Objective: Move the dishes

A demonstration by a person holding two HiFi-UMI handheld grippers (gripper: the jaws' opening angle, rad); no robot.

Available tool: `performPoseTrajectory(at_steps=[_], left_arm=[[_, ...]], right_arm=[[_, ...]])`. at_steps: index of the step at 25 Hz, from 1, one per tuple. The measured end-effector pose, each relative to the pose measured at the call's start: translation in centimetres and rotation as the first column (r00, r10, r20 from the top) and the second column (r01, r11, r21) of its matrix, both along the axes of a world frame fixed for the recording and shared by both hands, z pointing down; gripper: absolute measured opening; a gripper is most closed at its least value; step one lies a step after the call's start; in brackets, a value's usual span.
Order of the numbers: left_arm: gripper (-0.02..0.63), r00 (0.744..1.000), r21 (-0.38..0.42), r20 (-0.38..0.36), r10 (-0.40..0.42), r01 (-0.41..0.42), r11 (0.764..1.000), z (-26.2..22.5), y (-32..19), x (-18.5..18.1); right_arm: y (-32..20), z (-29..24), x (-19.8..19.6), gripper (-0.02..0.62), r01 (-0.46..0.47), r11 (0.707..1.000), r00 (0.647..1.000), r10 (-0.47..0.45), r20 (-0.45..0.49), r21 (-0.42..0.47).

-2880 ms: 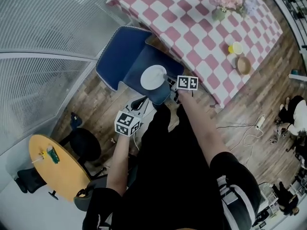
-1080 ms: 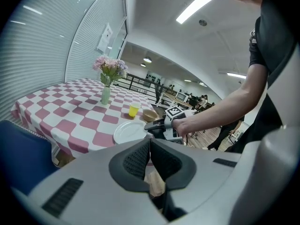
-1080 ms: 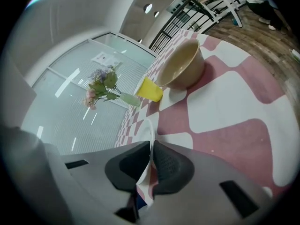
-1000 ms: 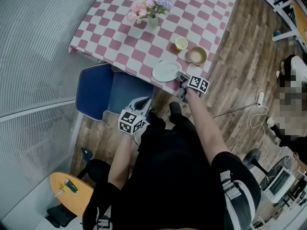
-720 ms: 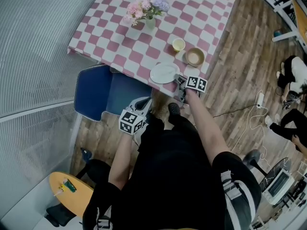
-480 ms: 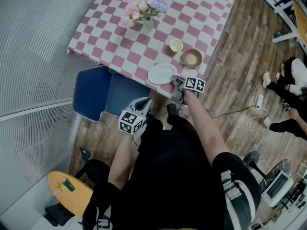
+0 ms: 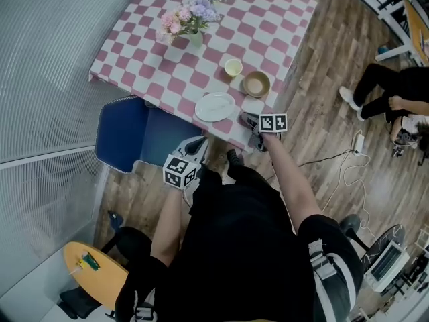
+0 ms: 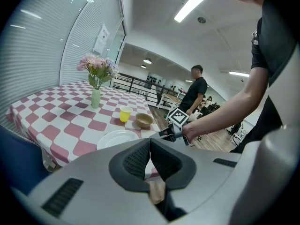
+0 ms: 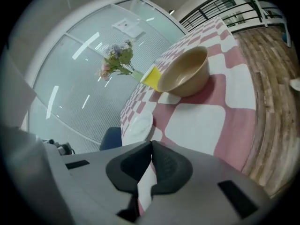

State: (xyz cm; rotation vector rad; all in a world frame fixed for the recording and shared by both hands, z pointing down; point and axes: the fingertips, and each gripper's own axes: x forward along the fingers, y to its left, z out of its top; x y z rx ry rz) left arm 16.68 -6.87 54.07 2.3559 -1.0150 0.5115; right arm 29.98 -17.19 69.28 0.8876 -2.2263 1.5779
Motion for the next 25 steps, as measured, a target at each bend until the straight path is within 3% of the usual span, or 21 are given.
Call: performPoseTrajectory(at_steps=[4, 7, 11, 15, 22, 25], left_arm=[[0.023, 1.0, 0.002, 0.001, -0.011, 0.011, 1.0, 0.0, 0.6, 1.2], [0.023, 1.0, 0.004, -0.004, -0.013, 0.013, 1.0, -0.1, 1.1, 2.5], [0.023, 1.0, 0.002, -0.002, -0.018, 0.018, 1.0, 0.1, 1.7, 3.6], [0.023, 1.0, 0.009, -0.005, -0.022, 0.022, 1.0, 0.2, 2.0, 4.7], [0.023, 1.0, 0.015, 0.008, -0.018, 0.018, 1.0, 0.1, 3.1, 5.5], [0.023, 1.0, 0.016, 0.015, -0.025, 0.025, 1.0, 0.2, 3.1, 5.3]], right_arm=[[1.7, -0.1, 2.1, 0.015, 0.082, 0.996, 0.996, -0.081, -0.026, 0.032], [2.8, -0.4, 3.2, 0.015, 0.186, 0.977, 0.98, -0.176, -0.095, 0.103], [4.1, -1.1, 3.7, 0.015, 0.324, 0.929, 0.935, -0.286, -0.208, 0.179], [4.3, -2.9, 4.4, 0.015, 0.375, 0.89, 0.91, -0.299, -0.288, 0.26], [4.8, -7.2, 4.9, 0.015, 0.475, 0.777, 0.857, -0.303, -0.416, 0.413], [5.1, -9.3, 4.6, 0.015, 0.494, 0.74, 0.851, -0.303, -0.429, 0.457]])
